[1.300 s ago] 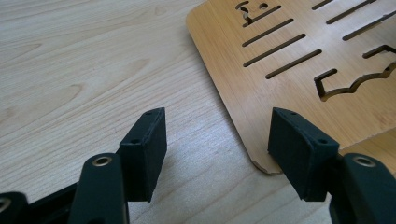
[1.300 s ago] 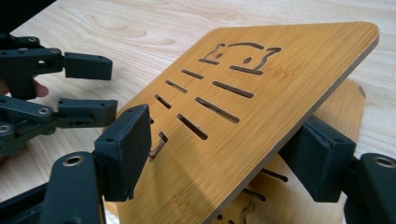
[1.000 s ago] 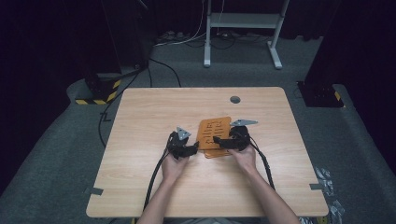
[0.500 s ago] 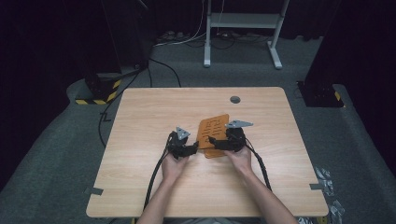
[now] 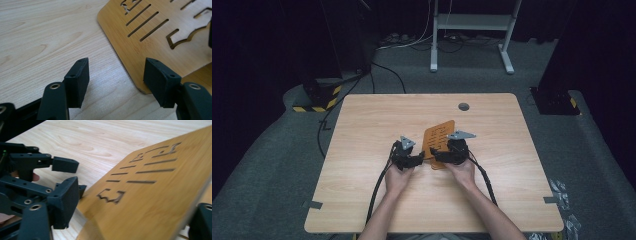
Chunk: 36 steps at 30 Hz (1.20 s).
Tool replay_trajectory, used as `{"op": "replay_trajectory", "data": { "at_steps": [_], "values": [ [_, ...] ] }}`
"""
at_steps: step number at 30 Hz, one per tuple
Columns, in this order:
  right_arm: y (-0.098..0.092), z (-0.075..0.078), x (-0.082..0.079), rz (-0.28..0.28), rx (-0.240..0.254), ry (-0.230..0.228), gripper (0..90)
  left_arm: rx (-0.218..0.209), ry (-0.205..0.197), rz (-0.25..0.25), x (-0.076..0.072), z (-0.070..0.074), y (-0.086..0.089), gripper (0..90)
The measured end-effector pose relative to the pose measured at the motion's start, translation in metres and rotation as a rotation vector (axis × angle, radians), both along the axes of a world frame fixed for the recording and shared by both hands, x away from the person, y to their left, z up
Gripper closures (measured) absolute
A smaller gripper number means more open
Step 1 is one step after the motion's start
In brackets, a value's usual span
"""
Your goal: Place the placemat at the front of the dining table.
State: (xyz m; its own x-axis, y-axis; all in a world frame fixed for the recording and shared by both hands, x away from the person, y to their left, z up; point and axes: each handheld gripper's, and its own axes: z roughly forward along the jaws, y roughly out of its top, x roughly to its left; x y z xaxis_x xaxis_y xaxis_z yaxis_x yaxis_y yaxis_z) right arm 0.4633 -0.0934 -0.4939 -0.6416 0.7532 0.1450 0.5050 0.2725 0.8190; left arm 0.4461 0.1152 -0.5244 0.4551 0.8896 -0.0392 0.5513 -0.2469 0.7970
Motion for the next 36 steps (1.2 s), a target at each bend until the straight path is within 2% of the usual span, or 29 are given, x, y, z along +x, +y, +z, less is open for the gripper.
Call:
{"op": "replay_trajectory", "data": {
  "at_steps": [1, 3, 4, 6, 7, 12, 13, 20, 25, 33, 36],
  "values": [
    [0.001, -0.001, 0.0, 0.004, 0.009, 0.007, 27.1, 0.03, 0.003, -0.001, 0.0, 0.0, -0.003, 37.2],
    [0.006, -0.002, -0.005, 0.01, 0.024, -0.024, 40.0, 0.063, 0.013, -0.014, 0.001, -0.001, -0.007, 36.0],
    [0.006, -0.002, -0.005, 0.01, 0.024, -0.024, 40.0, 0.08, 0.015, -0.016, 0.001, -0.001, -0.008, 36.0],
    [0.01, -0.001, -0.007, 0.003, 0.016, -0.035, 44.5, 0.088, 0.013, -0.025, 0.001, -0.002, -0.01, 35.6],
    [0.013, 0.0, -0.006, 0.003, 0.017, -0.036, 49.7, 0.077, 0.022, -0.021, 0.002, -0.002, -0.008, 34.8],
    [0.014, 0.0, -0.002, -0.003, 0.014, -0.018, 56.4, 0.074, 0.025, -0.014, 0.002, -0.002, -0.008, 34.2],
    [0.013, 0.0, -0.001, 0.005, 0.011, -0.016, 61.1, 0.073, 0.026, -0.014, 0.002, -0.002, -0.008, 34.1],
    [0.01, 0.001, 0.001, 0.025, 0.018, 0.002, 71.5, 0.072, 0.027, -0.013, 0.002, -0.002, -0.007, 33.5],
    [0.009, 0.001, 0.002, 0.033, 0.028, 0.012, 75.1, 0.065, 0.027, -0.008, 0.001, -0.001, -0.006, 33.5],
    [0.011, 0.003, 0.001, 0.057, 0.053, 0.025, 79.2, 0.03, 0.001, 0.016, -0.002, 0.0, -0.002, 33.6],
    [0.012, 0.004, -0.001, 0.067, 0.055, 0.023, 80.8, 0.031, -0.008, 0.01, -0.002, 0.0, 0.0, 33.6]
  ]
}}
